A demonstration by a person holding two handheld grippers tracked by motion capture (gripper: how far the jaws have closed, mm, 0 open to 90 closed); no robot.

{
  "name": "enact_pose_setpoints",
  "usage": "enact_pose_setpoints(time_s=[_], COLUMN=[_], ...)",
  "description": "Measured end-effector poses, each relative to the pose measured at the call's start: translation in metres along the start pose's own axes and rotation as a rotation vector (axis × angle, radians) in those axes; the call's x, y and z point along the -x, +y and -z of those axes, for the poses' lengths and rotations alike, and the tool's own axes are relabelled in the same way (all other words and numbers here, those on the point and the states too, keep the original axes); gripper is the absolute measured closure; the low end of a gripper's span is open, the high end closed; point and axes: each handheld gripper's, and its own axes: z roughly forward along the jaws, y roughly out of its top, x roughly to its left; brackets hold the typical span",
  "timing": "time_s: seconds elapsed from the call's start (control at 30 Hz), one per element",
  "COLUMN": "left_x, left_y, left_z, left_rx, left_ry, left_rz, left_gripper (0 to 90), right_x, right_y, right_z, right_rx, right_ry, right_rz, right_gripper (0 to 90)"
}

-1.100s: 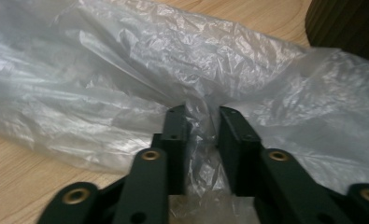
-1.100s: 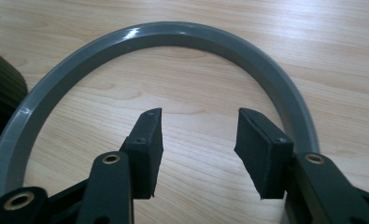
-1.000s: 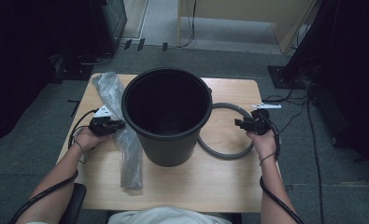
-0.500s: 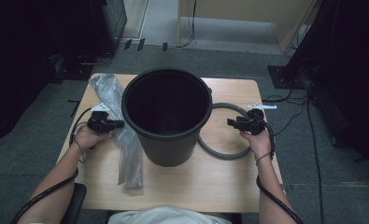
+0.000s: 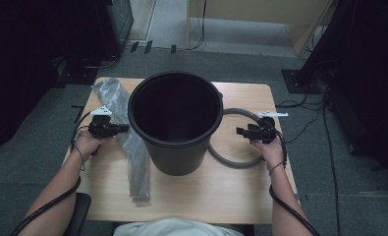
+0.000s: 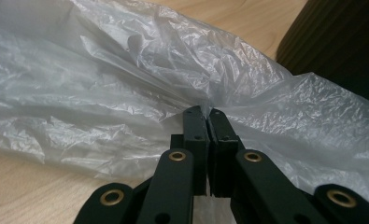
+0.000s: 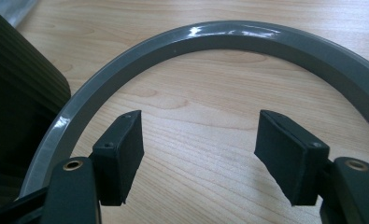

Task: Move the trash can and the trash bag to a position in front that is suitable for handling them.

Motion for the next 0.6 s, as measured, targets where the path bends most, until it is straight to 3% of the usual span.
enact_pose_setpoints(time_s=[0.2, 0.23, 0.3, 0.43, 0.6], left_x=[0.001, 0.0, -0.003, -0.005, -0.001], left_y=[0.006, 0.007, 0.009, 0.015, 0.021], left_z=[0.01, 0.011, 0.014, 0.021, 0.031], left_rx=[0.008, 0.0, -0.018, -0.02, -0.029], left_ry=[-0.028, -0.021, -0.012, -0.041, -0.042], left_rz=[0.042, 0.057, 0.127, 0.185, 0.175], left_gripper=[88.7, 88.7, 88.6, 88.8, 88.9], right_x=[-0.002, -0.002, -0.002, -0.004, -0.005], right_y=[0.001, 0.001, 0.002, 0.003, 0.004], right_z=[0.0, 0.0, -0.001, 0.0, 0.001], right_rx=[0.011, 0.01, 0.007, 0.005, 0.025], right_ry=[0.007, 0.009, 0.011, 0.015, 0.034], right_rz=[0.008, 0.014, 0.023, 0.035, 0.029], right_gripper=[30.5, 30.5, 30.5, 30.5, 27.9])
